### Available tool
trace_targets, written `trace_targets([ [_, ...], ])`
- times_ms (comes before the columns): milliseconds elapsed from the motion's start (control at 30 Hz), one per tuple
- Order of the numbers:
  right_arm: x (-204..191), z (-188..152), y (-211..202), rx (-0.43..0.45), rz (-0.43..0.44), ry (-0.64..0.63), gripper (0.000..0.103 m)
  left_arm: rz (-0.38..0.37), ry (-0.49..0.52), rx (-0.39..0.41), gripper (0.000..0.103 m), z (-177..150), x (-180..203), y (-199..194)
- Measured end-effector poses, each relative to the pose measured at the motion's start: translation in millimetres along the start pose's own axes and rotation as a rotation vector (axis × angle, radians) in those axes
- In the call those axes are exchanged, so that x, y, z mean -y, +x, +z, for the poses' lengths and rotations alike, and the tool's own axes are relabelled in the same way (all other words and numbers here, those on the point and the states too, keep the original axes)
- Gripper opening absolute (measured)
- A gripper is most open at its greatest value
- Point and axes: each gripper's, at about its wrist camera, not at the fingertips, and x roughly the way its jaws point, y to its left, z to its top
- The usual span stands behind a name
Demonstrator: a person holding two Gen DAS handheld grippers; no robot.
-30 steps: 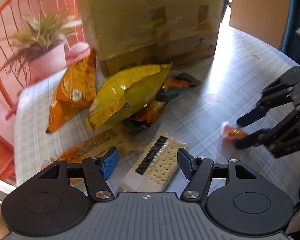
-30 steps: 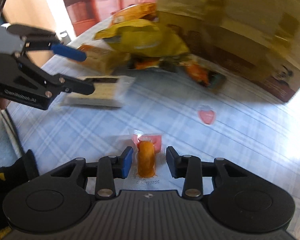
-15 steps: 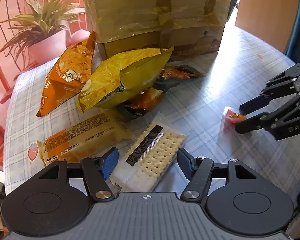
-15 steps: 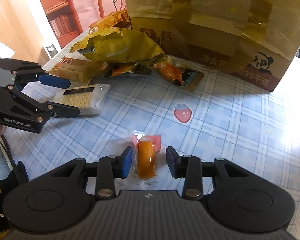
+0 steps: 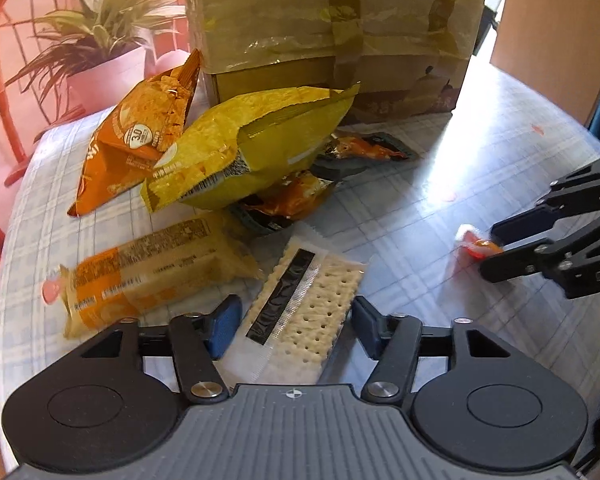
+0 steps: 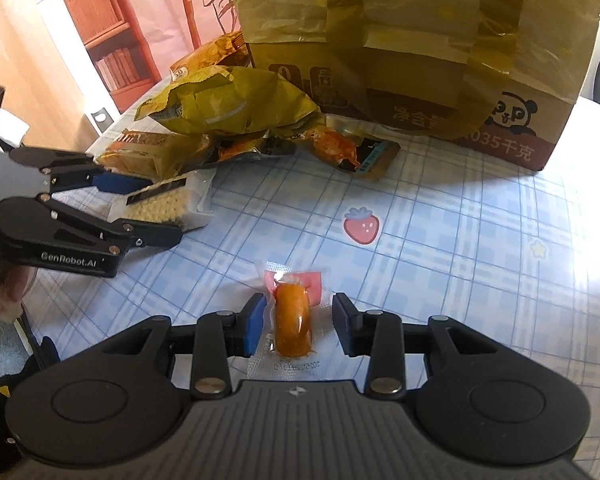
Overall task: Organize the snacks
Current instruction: 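Lower the left gripper to the white cracker packet while the right gripper reaches the orange wrapped snack, then carry the cracker packet and orange snack over the box and open both grippers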
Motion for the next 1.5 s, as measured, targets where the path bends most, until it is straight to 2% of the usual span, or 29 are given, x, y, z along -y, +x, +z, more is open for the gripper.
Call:
trace_targets([
  [167,0.4,-0.7,-1.8,0.011,-0.002,0.004,0.039,-0.049,-0.123,0.048,0.061,-9.5,5.7,-19.0],
  [267,0.3,0.7,-6.4,0.030,0.005,0.002,0.039,-0.060,-0.163,0.084,0.060,-10.9,7.6,-30.4],
  [567,-5.7,16.5,-26.0,0.115,0.025,-0.022,0.037,-0.059,-0.242,0.219,0.060,15.1,-5.2,-70.0],
  [733,-4.3,40.8,-49.7,0.193,0.039,-0.037,0.037,-0.041,-0.246,0.296,0.060,49.8,-16.1,-94.4],
  [867,-2.1,72.5,-78.2,0.303,0.020,-0.069,0.038,-0.032,-0.219,0.383,0.059,84.5,-20.9,-117.7],
  [933,-1.2,89.2,-93.0,0.360,-0.002,-0.090,0.037,-0.034,-0.208,0.423,0.059,103.4,-21.9,-128.5],
  [1067,2.2,126.4,-120.7,0.475,-0.054,-0.126,0.038,0.011,-0.157,0.475,0.059,145.8,-11.6,-141.0],
  [1167,6.9,151.7,-132.0,0.540,-0.071,-0.129,0.037,0.001,-0.162,0.503,0.059,177.5,-8.8,-141.3],
  [1300,10.9,183.3,-133.4,0.575,-0.108,-0.143,0.037,-0.001,-0.166,0.490,0.059,209.0,-4.2,-127.3],
  [1500,30.9,208.8,-113.5,0.545,-0.137,-0.122,0.037,0.018,-0.130,0.432,0.059,244.7,-6.4,-91.5],
])
